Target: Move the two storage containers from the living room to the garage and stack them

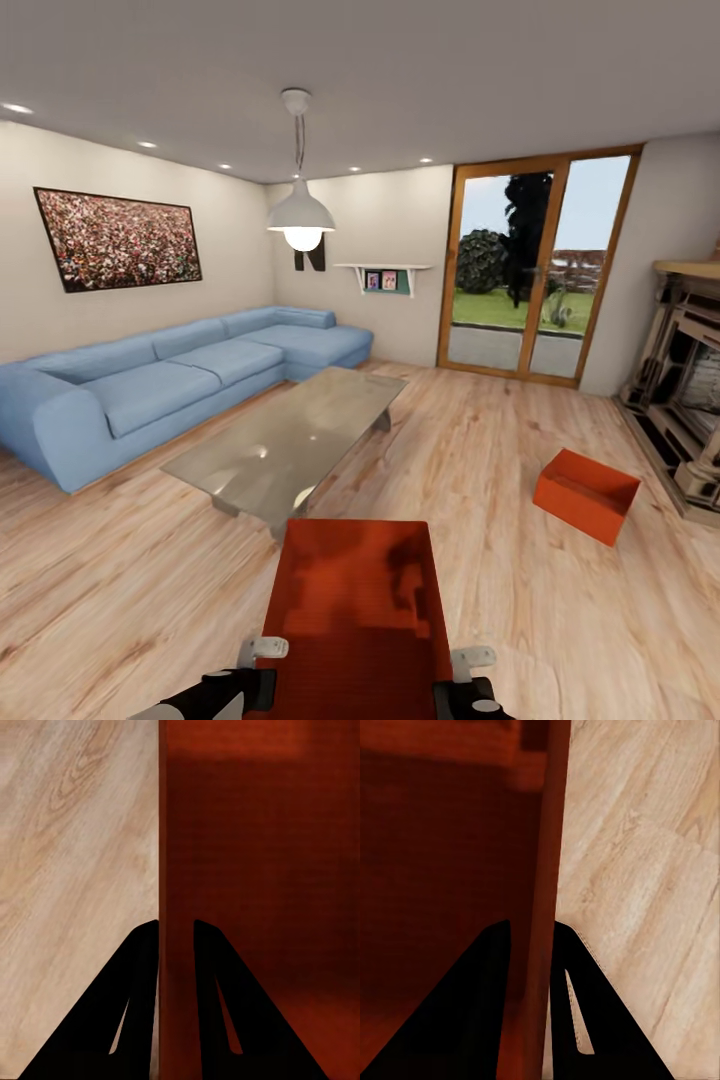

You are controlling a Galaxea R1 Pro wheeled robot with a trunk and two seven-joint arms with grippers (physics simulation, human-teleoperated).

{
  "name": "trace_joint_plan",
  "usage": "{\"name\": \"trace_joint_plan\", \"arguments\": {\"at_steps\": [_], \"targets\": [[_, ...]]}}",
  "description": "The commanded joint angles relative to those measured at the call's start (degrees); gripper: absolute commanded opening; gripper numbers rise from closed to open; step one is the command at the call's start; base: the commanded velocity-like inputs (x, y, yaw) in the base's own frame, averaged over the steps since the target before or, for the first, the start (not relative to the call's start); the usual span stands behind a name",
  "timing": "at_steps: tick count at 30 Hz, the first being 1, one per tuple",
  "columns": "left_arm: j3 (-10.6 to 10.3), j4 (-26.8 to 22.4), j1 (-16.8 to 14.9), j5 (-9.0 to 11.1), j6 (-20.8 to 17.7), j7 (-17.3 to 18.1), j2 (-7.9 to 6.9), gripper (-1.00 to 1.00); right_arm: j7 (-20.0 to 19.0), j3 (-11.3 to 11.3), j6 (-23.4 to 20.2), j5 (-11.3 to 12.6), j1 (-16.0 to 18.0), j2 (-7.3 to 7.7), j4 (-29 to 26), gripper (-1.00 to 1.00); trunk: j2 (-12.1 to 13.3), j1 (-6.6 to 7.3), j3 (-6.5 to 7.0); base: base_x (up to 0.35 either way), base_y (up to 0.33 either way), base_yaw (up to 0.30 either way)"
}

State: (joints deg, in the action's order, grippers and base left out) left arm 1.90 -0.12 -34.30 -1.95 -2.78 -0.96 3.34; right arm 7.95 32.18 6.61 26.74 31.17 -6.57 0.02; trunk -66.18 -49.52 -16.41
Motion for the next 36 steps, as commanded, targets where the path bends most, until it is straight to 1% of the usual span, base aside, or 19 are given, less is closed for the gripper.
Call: {"name": "trace_joint_plan", "arguments": {"at_steps": [1, 10, 14, 28, 31, 36], "targets": [[-0.05, -0.14, -0.07, -0.51, -0.22, -0.52, 0.03, -1.00, 0.75, 0.52, 0.38, 1.21, 0.03, 0.33, 0.24, -1.00, -0.05, 0.02, -0.07, -0.144, 0.000, 0.254], [-0.07, -0.14, -0.06, -0.51, -0.21, -0.20, 0.02, -1.00, 0.75, 0.52, 0.42, 1.18, 0.03, 0.34, 0.24, -1.00, -0.05, 0.02, -0.07, -0.027, 0.000, 0.266], [-0.07, -0.14, -0.06, -0.51, -0.24, -0.22, 0.00, -1.00, 0.75, 0.52, 0.35, 1.13, 0.03, 0.40, 0.24, -1.00, -0.05, 0.02, -0.07, -0.011, 0.000, 0.095], [-0.06, -0.14, -0.07, -0.50, -0.34, -0.09, 0.00, -1.00, 0.73, 0.52, 0.21, 1.17, 0.03, 0.35, 0.24, -1.00, -0.05, 0.02, -0.07, -0.294, 0.000, 0.003], [-0.06, -0.14, -0.07, -0.49, -0.30, -0.09, 0.00, -1.00, 0.75, 0.52, 0.30, 1.13, 0.03, 0.34, 0.24, -1.00, -0.05, 0.02, -0.07, -0.216, 0.000, 0.158], [-0.05, -0.14, -0.07, -0.51, -0.30, -0.09, 0.00, -1.00, 0.75, 0.52, 0.33, 1.12, 0.03, 0.34, 0.24, -1.00, -0.05, 0.02, -0.07, -0.037, 0.000, 0.253]]}}
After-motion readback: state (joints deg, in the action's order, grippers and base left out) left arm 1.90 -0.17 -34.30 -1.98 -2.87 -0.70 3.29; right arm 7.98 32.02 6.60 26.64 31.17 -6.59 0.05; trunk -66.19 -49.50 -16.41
